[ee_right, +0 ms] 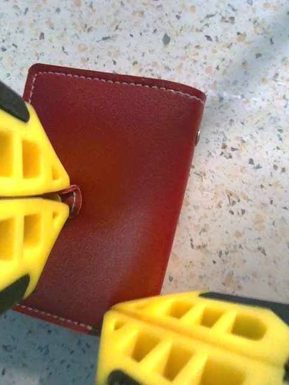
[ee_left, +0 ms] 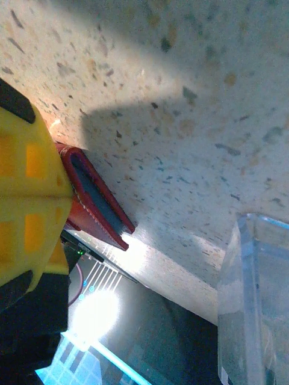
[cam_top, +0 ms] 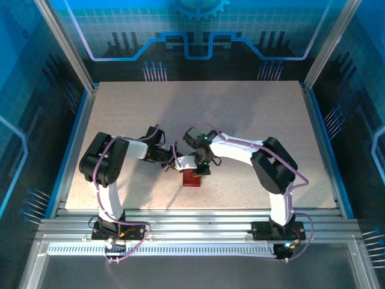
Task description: Take the credit cards out of the card holder
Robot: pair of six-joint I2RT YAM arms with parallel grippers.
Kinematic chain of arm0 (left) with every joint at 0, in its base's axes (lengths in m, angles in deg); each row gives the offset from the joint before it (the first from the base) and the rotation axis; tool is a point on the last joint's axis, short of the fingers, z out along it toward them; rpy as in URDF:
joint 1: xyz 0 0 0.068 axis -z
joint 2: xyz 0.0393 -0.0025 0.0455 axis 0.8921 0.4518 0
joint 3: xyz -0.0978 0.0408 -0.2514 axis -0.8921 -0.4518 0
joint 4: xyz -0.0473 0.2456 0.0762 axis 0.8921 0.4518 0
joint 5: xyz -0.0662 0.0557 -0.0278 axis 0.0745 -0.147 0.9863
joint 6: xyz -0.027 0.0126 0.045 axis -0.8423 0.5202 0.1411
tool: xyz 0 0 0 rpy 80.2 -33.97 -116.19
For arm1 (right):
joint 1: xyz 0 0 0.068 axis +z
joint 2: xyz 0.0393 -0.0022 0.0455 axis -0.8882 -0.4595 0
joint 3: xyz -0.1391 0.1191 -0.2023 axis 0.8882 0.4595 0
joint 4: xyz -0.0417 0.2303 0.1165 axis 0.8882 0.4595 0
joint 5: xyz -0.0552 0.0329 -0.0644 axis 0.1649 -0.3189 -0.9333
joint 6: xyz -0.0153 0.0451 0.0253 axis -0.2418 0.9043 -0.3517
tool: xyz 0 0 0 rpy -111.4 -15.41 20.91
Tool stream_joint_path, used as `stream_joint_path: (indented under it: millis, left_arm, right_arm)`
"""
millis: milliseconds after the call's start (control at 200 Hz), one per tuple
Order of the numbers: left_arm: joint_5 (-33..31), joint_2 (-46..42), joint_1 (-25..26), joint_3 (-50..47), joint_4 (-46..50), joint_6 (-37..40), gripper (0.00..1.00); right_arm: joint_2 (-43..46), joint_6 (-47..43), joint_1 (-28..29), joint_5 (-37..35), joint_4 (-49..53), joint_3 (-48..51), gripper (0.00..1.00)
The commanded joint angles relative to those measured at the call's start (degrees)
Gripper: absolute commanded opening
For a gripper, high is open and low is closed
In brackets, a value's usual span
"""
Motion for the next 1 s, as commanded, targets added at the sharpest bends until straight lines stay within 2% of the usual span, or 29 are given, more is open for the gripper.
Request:
stream_joint_path:
  millis: [0, 250, 565, 790, 995]
  left_arm:
    - [-4.10, 1.76, -0.21, -0.24, 6.69, 2.05, 0.00]
    - [-4.84, 2.82, -0.85, 0.33, 8.41, 3.26, 0.00]
    - [-5.77, 2.75, -1.46, 0.30, 10.15, 4.60, 0.00]
    - [-6.86, 2.36, -1.76, 0.60, 11.30, 5.61, 0.00]
    - [-6.83, 2.31, -1.74, 0.61, 11.22, 5.67, 0.00]
  right_arm:
    - [4.11, 4.05, 1.15, 0.70, -5.58, 5.35, 0.00]
    - [14.24, 17.89, 1.80, 0.22, -27.28, 19.54, 0.00]
    - [20.87, 46.92, 5.44, -11.96, -58.38, 38.85, 0.00]
    - [21.24, 62.56, 6.52, -19.78, -70.03, 45.83, 0.00]
    - [18.41, 76.07, 10.99, -30.43, -77.17, 48.45, 0.00]
